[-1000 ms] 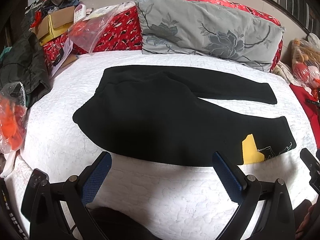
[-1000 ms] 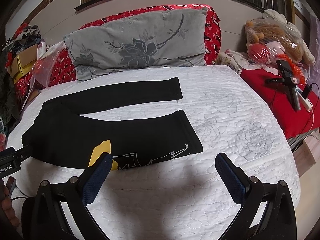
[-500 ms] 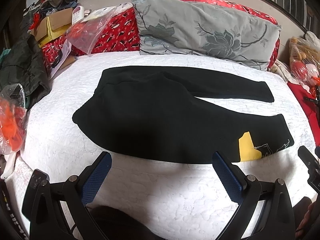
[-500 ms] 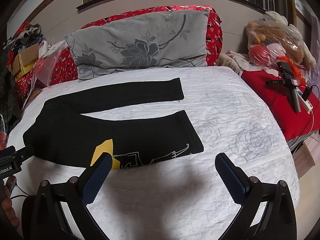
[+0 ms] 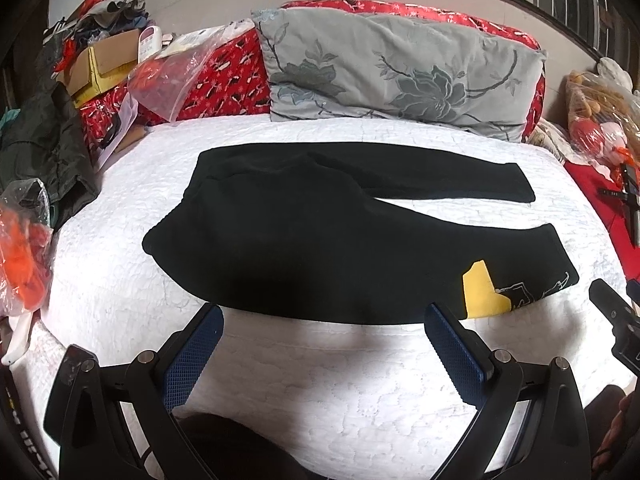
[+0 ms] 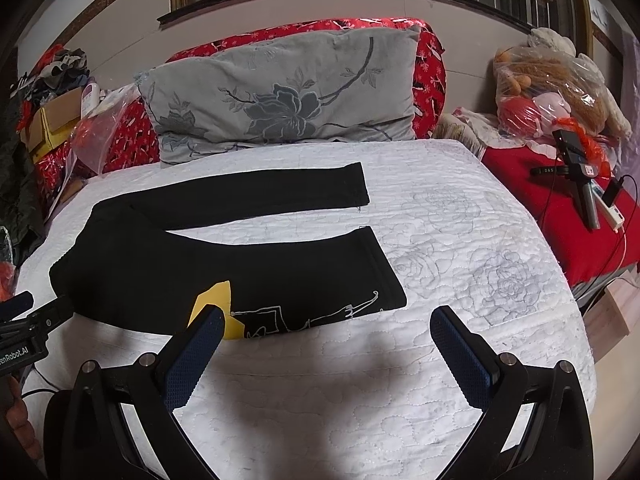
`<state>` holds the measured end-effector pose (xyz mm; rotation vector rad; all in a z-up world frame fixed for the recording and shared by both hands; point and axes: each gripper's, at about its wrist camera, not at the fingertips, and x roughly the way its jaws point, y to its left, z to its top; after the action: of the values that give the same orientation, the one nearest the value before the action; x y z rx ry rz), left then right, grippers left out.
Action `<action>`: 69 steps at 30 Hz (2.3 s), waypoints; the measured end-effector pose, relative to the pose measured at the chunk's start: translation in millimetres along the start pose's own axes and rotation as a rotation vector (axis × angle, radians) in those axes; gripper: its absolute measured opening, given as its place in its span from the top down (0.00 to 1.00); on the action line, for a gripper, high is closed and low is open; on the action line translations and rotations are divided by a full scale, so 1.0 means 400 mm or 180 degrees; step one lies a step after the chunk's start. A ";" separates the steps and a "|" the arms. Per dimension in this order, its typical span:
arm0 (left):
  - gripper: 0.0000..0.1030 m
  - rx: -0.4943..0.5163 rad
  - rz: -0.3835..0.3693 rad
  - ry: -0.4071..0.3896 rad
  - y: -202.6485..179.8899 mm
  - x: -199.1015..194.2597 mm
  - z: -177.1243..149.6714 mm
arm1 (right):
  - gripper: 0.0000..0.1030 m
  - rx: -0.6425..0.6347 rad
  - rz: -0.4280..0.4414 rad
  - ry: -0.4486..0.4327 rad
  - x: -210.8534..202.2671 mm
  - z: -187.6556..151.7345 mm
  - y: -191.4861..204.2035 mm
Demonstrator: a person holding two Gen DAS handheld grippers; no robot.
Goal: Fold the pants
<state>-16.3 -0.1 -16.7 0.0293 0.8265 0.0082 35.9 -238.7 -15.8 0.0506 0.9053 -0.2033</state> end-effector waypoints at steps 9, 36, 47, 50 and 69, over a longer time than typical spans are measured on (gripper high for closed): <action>0.02 -0.0043 0.0016 -0.0076 -0.002 -0.012 -0.013 | 0.00 -0.0029 0.0034 -0.0072 -0.016 -0.002 0.001; 0.01 -0.0048 -0.0036 0.0187 0.002 0.057 0.025 | 0.00 -0.0043 0.0071 0.0089 0.022 -0.005 0.005; 0.01 -0.0496 -0.0166 0.0890 0.243 0.235 0.428 | 0.00 0.0266 0.0139 0.0249 0.178 0.245 -0.111; 0.01 -0.0709 -0.0066 0.1077 0.351 0.324 0.541 | 0.00 0.0368 0.0156 0.0503 0.291 0.320 -0.146; 0.03 -0.1011 -0.0124 0.1802 0.552 0.794 0.599 | 0.09 0.0282 0.0485 0.1282 0.715 0.418 -0.133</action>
<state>376.0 221.2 -81.7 -0.3012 1.3828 0.1150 326.5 -356.6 -135.0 0.2488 1.2878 -0.0914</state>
